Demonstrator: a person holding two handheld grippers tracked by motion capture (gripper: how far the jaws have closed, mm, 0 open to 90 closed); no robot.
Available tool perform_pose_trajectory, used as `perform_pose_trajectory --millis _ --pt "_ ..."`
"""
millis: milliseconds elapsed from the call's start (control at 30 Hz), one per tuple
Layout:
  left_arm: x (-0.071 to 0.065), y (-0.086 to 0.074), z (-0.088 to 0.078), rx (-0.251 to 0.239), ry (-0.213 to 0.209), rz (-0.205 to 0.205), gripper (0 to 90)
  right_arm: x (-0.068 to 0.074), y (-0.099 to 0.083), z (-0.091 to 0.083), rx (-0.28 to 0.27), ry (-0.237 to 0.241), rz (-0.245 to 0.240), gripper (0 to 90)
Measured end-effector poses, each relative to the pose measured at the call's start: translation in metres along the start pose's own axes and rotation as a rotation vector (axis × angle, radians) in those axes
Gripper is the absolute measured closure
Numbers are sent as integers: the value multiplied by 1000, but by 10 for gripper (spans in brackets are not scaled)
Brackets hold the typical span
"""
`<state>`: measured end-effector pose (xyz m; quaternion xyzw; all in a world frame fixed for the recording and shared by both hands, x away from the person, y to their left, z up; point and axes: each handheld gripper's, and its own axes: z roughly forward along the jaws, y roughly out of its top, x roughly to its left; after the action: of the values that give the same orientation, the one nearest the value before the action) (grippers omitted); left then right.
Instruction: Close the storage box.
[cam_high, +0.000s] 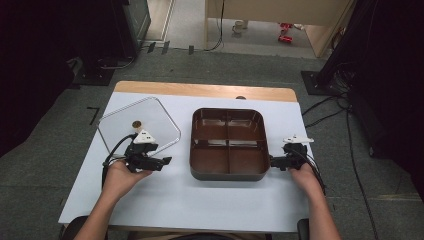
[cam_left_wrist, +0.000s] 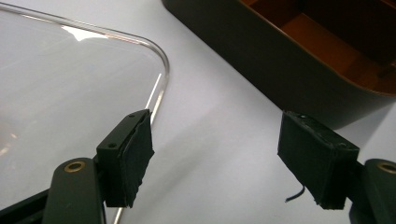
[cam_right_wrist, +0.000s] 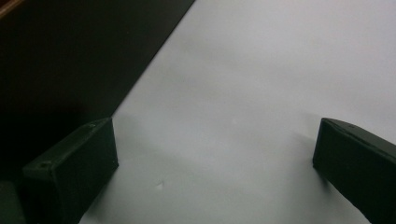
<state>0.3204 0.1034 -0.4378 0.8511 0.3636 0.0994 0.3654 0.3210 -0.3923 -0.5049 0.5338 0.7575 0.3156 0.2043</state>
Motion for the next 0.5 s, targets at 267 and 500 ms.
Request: perform_pose_trajectory --millis 267,500 --pt "15 1 0 -12 22 -17 268 0 0 0 0 0 0 0" --pt "31 0 0 -21 51 -37 268 0 0 0 0 0 0 0"
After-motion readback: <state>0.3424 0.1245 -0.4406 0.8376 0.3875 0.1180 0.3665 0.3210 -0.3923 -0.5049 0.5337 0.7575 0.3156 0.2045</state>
